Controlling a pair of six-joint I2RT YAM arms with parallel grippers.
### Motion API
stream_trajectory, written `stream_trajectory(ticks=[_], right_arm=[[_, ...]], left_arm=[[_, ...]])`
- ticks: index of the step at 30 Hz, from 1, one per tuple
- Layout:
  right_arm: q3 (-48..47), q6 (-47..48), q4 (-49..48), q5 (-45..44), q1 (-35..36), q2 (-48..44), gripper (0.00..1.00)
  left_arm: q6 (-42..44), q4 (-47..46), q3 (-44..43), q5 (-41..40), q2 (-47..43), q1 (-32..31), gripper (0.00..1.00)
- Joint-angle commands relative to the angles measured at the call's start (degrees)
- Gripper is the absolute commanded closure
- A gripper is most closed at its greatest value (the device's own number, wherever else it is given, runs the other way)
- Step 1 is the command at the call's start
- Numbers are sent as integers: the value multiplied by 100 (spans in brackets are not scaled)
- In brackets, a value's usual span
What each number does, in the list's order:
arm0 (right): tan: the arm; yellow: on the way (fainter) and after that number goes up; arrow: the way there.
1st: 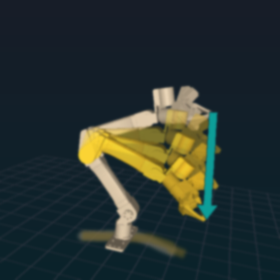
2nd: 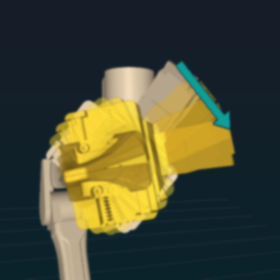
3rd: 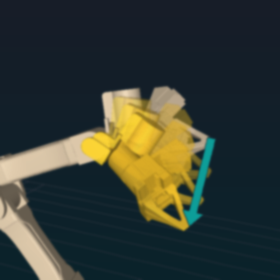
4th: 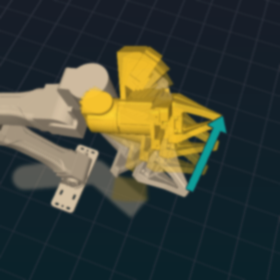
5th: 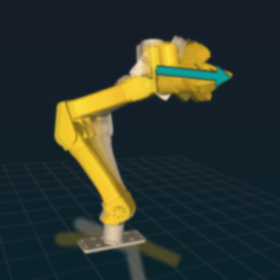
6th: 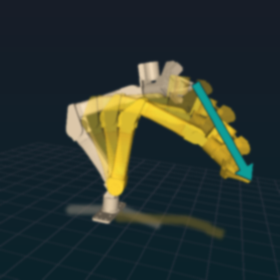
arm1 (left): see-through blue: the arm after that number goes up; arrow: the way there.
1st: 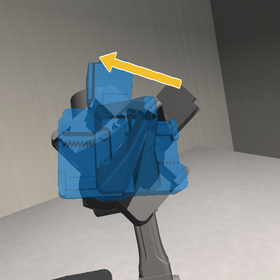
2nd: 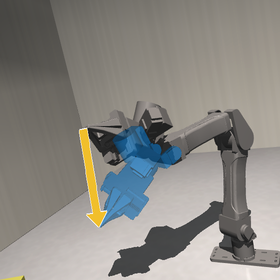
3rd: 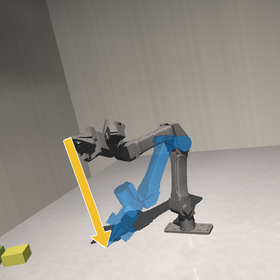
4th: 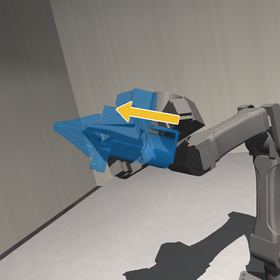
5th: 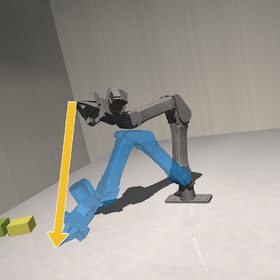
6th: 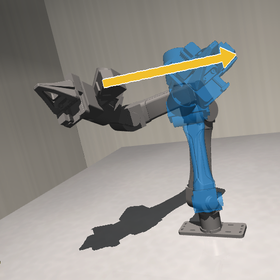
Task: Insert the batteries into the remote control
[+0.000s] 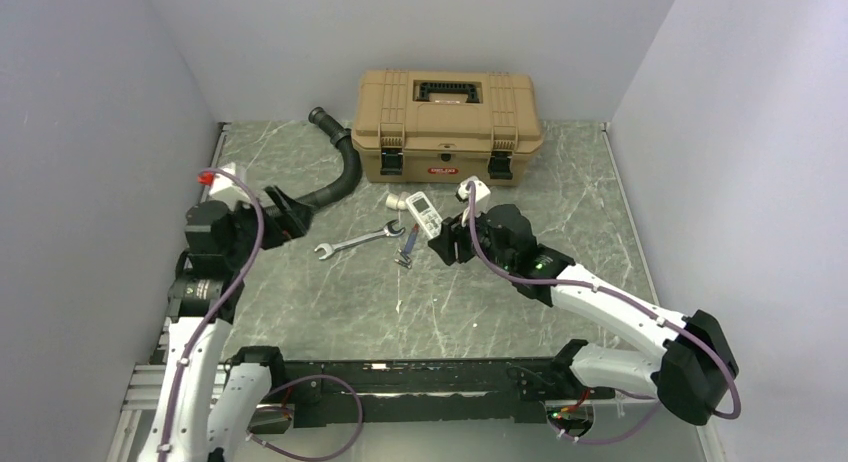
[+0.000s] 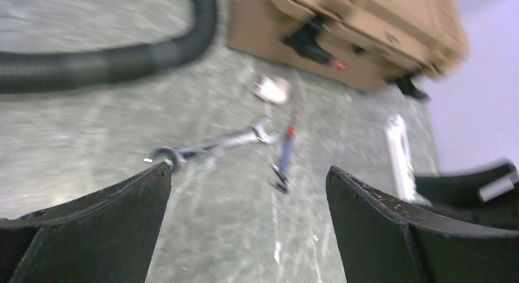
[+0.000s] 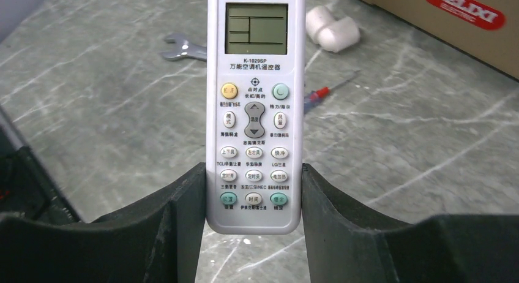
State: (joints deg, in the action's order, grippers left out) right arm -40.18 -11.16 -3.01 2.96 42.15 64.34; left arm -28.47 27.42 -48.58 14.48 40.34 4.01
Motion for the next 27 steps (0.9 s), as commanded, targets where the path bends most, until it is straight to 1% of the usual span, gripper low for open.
stream_trajectory(ticks=[1, 4, 9, 14, 19, 27], right_arm=[[-381, -16, -4, 375, 158, -224, 100], [-590, -119, 11, 486, 324, -238, 100], [-990, -163, 66, 403, 731, -43, 100], [-1284, -478, -140, 337, 968, 250, 100], [-1385, -590, -367, 319, 1046, 409, 100], [-1489, -625, -452, 537, 1100, 523, 100]], left_arm=[[-751, -629, 218, 297, -290, -1160, 1], [-1229, -1104, 369, 136, -348, -1693, 1], [-1800, -1802, 529, -126, -198, -2130, 1], [-2098, -2017, 345, -380, 199, -2520, 4], [-2248, -2231, 296, -557, 305, -2813, 4], [-2352, -2350, 270, -677, 456, -3033, 8]])
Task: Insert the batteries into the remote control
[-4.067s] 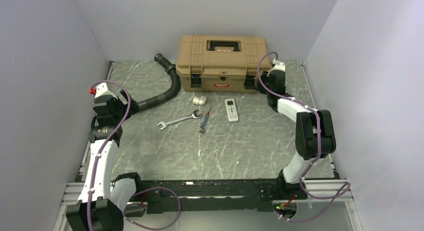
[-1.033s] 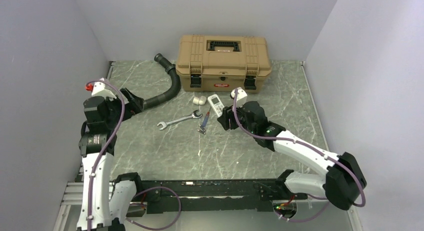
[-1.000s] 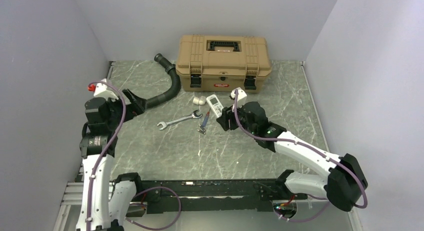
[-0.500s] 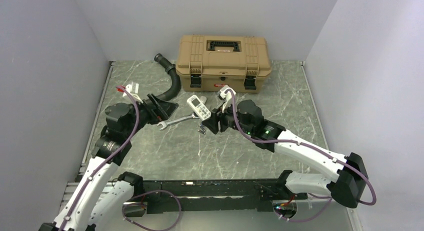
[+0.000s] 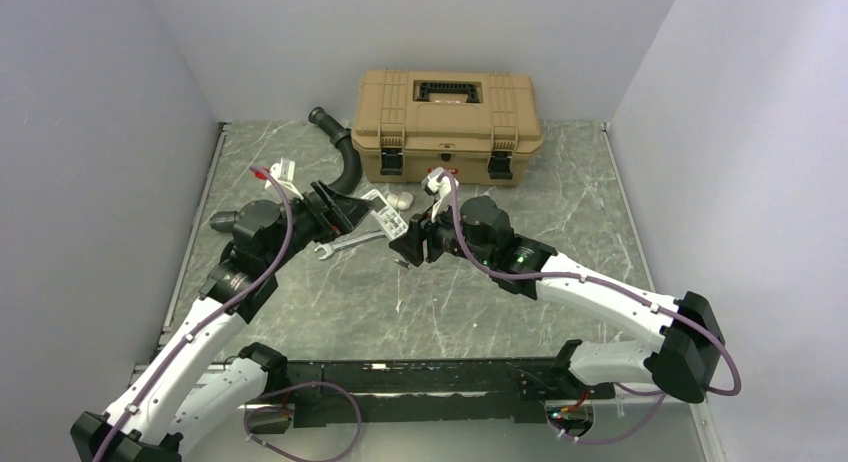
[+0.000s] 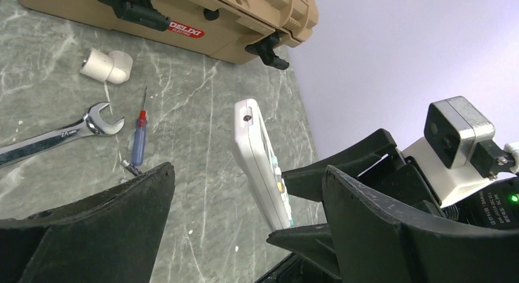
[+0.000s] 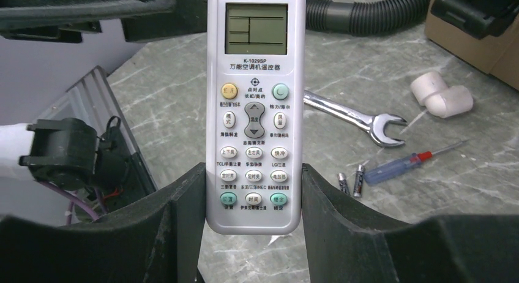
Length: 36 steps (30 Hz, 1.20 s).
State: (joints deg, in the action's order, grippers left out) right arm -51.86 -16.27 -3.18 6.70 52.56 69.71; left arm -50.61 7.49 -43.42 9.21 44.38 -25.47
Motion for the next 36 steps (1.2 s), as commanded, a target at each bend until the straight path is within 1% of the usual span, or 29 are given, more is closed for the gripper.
stream_trajectory(ticks=[1, 4, 9, 18, 21, 22, 23, 24, 25, 26, 27, 28, 30, 33, 34, 35, 36], right_arm=[[-298, -139, -490, 199, 75, -27, 100], [-277, -206, -607, 288, 110, -52, 100], [-341, -192, -599, 401, 196, 19, 100], [-271, -125, -611, 309, 308, -13, 100], [-227, -122, -678, 222, 316, -14, 100], [-216, -128, -698, 185, 312, -12, 100], [-205, -141, -720, 137, 314, -13, 100], [-183, -162, -746, 90, 317, -18, 100], [-173, -184, -783, 52, 317, -37, 100], [-142, -201, -824, 10, 321, -55, 97], [-117, -238, -877, -27, 323, -70, 93], [-82, -260, -942, -48, 324, -98, 82], [-14, -322, -1065, -147, 321, -180, 55], [227, -507, -1381, -445, 325, -403, 18], [312, -561, -1508, -479, 319, -496, 9], [378, -611, -1604, -535, 316, -584, 3], [421, -629, -1644, -574, 306, -661, 0]], left_arm=[[-138, -321, -272, -176, 87, -108, 9], [-149, -346, -275, -198, 161, -167, 13], [-221, -427, -270, -205, 304, -257, 23], [-195, -330, -382, -324, 378, -372, 55], [-208, -336, -389, -315, 381, -399, 69], [-212, -339, -389, -307, 381, -413, 78], [-220, -343, -387, -302, 374, -416, 91], [-233, -348, -378, -291, 366, -421, 100], [-245, -357, -366, -289, 357, -423, 100], [-247, -382, -342, -288, 336, -430, 100], [-243, -414, -316, -288, 313, -432, 100], [-228, -443, -302, -270, 294, -428, 100], [-141, -467, -327, -210, 282, -431, 100], [40, -448, -394, -119, 286, -432, 100], [121, -495, -399, -76, 272, -429, 100], [201, -585, -383, -6, 234, -432, 100], [264, -681, -344, 86, 191, -432, 100]])
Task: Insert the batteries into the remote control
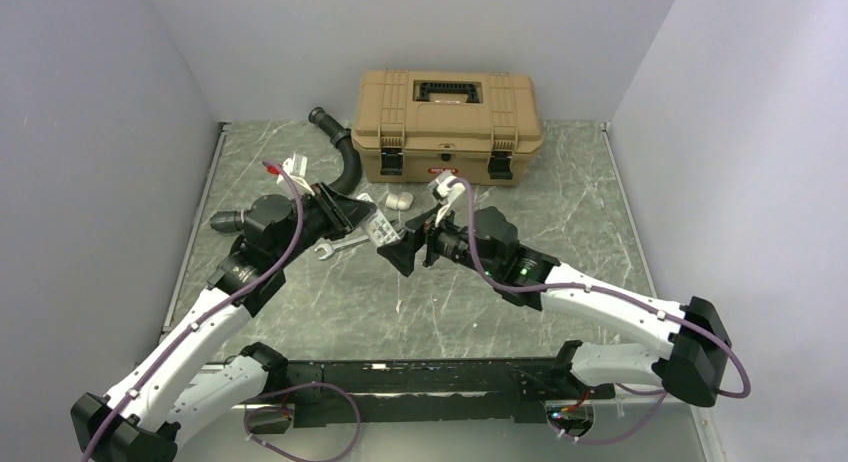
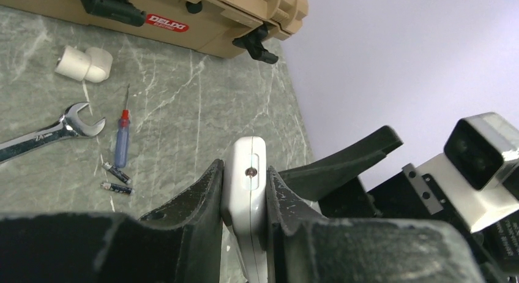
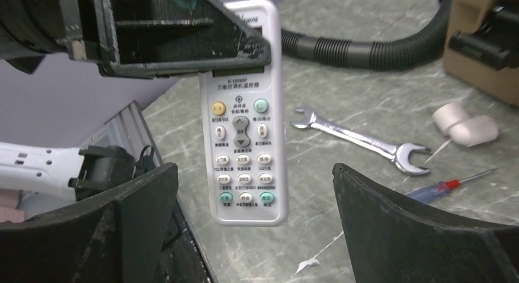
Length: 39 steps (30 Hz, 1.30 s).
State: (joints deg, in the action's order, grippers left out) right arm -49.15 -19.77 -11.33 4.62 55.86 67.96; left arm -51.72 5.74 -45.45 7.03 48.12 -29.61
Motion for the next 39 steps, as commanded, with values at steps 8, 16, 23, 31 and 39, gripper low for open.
stream_trajectory(ticks=[8, 16, 23, 31, 39], right_arm=[[373, -779, -888, 1221, -766, -804, 0], [790, -1460, -2010, 3376, -1540, -732, 0], [999, -1928, -3206, 4155, -1545, -506, 2], [980, -1935, -3330, 4120, -1541, -231, 11], [942, -2255, -3948, 4280, -1540, 31, 32]], left_arm=[[1060, -1443, -196, 1349, -330, -15, 100], [1128, -1520, -484, 1892, -142, -7, 100], [1053, -1686, -463, 2066, -65, -8, 100], [767, -2416, -445, 2612, 71, -9, 100], [749, -2469, -408, 2632, 86, -2, 100]])
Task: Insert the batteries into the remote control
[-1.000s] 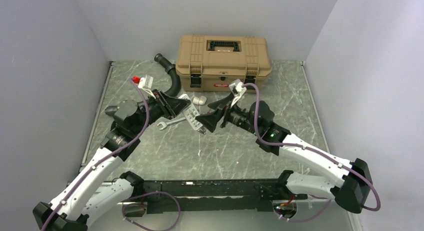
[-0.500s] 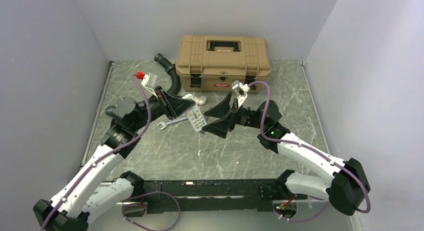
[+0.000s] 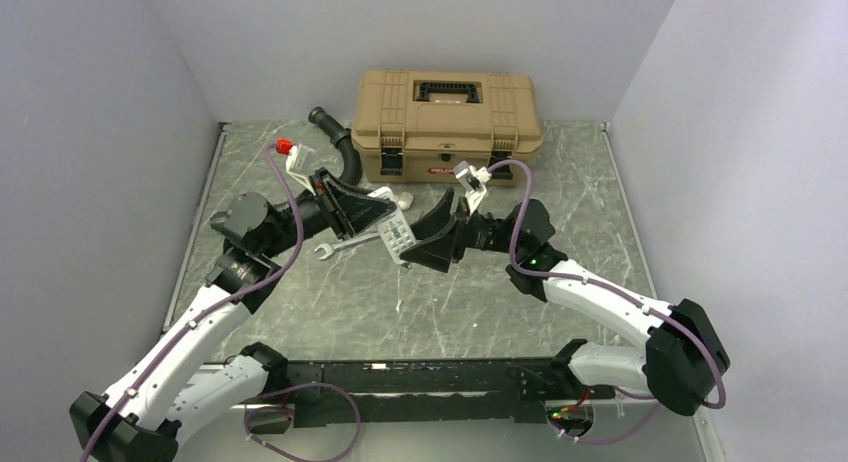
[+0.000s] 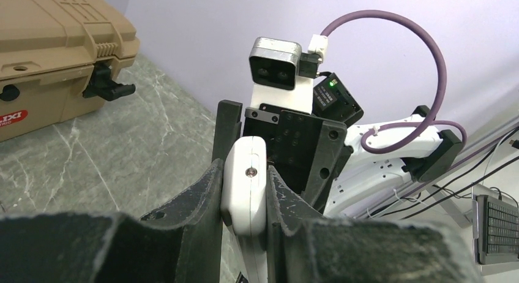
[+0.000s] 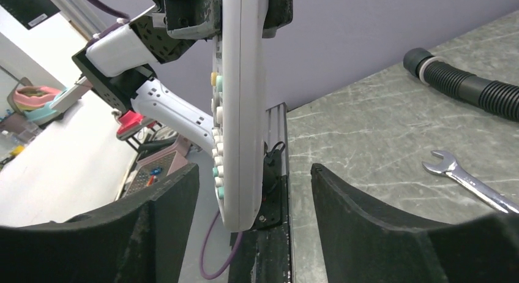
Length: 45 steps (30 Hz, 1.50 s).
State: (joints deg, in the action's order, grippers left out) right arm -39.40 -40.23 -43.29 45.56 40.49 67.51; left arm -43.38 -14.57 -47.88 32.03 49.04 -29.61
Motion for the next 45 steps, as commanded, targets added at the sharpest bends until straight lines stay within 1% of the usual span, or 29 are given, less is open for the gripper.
stream_trajectory(ticks=[1, 5, 9, 11, 14, 15, 17, 18, 20, 21, 22, 23, 25, 28, 30, 32, 35, 36, 39, 42, 45], right_arm=[[-33, -260, -839, 194, -3, 111, 35], [-89, -446, -1182, 380, -6, 299, 51], [-121, -863, -1818, 653, -6, 559, 64], [-133, -1075, -2114, 754, -6, 671, 76], [-180, -1160, -2245, 855, -4, 765, 95], [-186, -1133, -2201, 845, -4, 759, 100], [-195, -948, -1889, 757, 0, 664, 100], [-210, -794, -1637, 674, -2, 560, 100], [-257, -407, -1012, 459, 0, 362, 100], [-273, -196, -685, 301, 2, 249, 100], [-301, 37, -291, 115, 5, 117, 100], [-340, 284, 111, -151, 3, -22, 100], [-488, 807, 1147, -832, 15, -278, 100], [-784, 1367, 2333, -1907, 32, -522, 100], [-1006, 1854, 3037, -2643, 119, -604, 100], [-1276, 2269, 3813, -3711, 333, -597, 100], [-1743, 2771, 4672, -5238, 794, -394, 100], [-1880, 2883, 4875, -5689, 951, -297, 100], [-2156, 2930, 5272, -6519, 1251, -62, 100], [-2111, 2942, 5188, -6870, 1418, -139, 100], [-2145, 3060, 5221, -7258, 1622, -167, 100]], left_arm=[[-84, -426, -157, 102, -16, -8, 100], [-100, -459, -125, 17, -43, -10, 100], [-75, -451, -168, -2, -22, -9, 100], [-67, -423, -190, -17, -12, -10, 100], [-57, -340, -209, -106, -8, -10, 89], [-57, -325, -207, -130, -8, -10, 85], [-53, -285, -228, -172, -8, -10, 72], [-49, -257, -240, -194, -8, -7, 63], [-28, -164, -274, -251, -8, -13, 36], [-20, -93, -299, -287, -16, -8, 24], [-2, -12, -326, -350, -23, -10, 5], [16, 56, -346, -392, -30, -10, 1], [36, 213, -390, -501, -49, -6, 1], [31, 551, -493, -777, -58, -4, 1], [23, 1117, -638, -1174, -26, -16, 1], [1, 1774, -882, -1504, 63, -3, 1], [-128, 2612, -1447, -1849, 328, -11, 1], [-191, 2860, -1628, -1904, 436, -16, 1], [-406, 3386, -2045, -1974, 737, -15, 1], [-538, 3570, -2225, -1957, 947, -51, 1], [-645, 3741, -2305, -2142, 1034, -103, 1]])
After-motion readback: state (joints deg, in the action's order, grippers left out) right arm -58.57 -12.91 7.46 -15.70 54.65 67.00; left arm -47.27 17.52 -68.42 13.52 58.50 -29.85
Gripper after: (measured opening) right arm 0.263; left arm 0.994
